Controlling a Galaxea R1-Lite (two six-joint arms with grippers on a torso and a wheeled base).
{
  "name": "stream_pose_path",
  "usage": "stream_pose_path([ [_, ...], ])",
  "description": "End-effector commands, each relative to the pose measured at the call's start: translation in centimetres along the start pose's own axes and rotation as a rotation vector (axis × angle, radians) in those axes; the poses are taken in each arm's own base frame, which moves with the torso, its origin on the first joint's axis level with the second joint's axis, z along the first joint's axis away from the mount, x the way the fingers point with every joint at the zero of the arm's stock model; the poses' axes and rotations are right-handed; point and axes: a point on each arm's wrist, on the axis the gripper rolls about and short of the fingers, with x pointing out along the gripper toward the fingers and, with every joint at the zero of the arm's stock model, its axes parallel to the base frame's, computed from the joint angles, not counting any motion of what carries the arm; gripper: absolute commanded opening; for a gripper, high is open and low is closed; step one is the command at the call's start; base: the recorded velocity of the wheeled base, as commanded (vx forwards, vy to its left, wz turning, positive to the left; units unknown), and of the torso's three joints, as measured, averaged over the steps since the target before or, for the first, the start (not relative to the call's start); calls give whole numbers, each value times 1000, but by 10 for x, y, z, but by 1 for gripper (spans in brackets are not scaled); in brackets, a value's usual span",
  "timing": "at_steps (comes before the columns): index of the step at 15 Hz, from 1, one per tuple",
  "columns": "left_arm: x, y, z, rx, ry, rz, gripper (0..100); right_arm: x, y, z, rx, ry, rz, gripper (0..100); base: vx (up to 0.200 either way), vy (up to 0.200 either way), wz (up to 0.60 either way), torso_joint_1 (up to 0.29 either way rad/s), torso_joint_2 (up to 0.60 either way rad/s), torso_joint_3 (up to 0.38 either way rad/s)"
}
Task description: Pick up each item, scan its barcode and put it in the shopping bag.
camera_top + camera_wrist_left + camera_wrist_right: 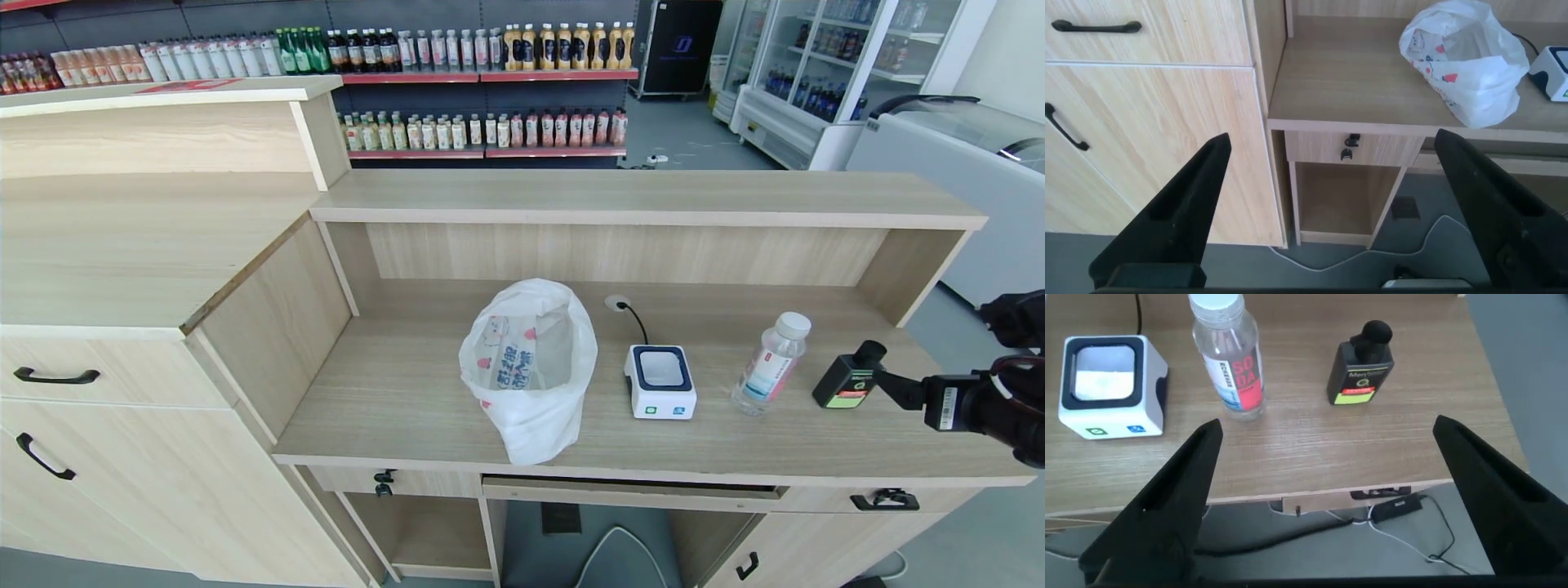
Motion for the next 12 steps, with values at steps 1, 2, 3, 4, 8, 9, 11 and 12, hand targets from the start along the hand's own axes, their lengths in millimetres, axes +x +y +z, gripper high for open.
stream_pose_path([
  [1, 0, 0, 0, 0, -1, 0, 100, 23, 0, -14, -21, 36, 2, 100, 0, 0, 0, 0, 0, 0],
  [2, 0, 0, 0, 0, -1, 0, 100, 33, -1, -19, -21, 24, 7, 100, 0, 0, 0, 0, 0, 0],
  [3, 0, 0, 0, 0, -1, 0, 100, 41, -1, -22, -20, 16, 23, 100, 0, 0, 0, 0, 0, 0],
  [4, 0, 0, 0, 0, -1, 0, 100, 47, -3, -25, -18, 2, 30, 100, 0, 0, 0, 0, 0, 0],
  [8, 0, 0, 0, 0, -1, 0, 100, 77, -14, -48, -53, -37, 71, 100, 0, 0, 0, 0, 0, 0],
  [9, 0, 0, 0, 0, -1, 0, 100, 82, -15, -50, -53, -41, 67, 100, 0, 0, 0, 0, 0, 0],
  [11, 0, 0, 0, 0, -1, 0, 100, 91, -13, -54, -54, -68, 72, 100, 0, 0, 0, 0, 0, 0],
  [12, 0, 0, 0, 0, -1, 0, 100, 96, -12, -54, -58, -88, 88, 100, 0, 0, 0, 0, 0, 0],
])
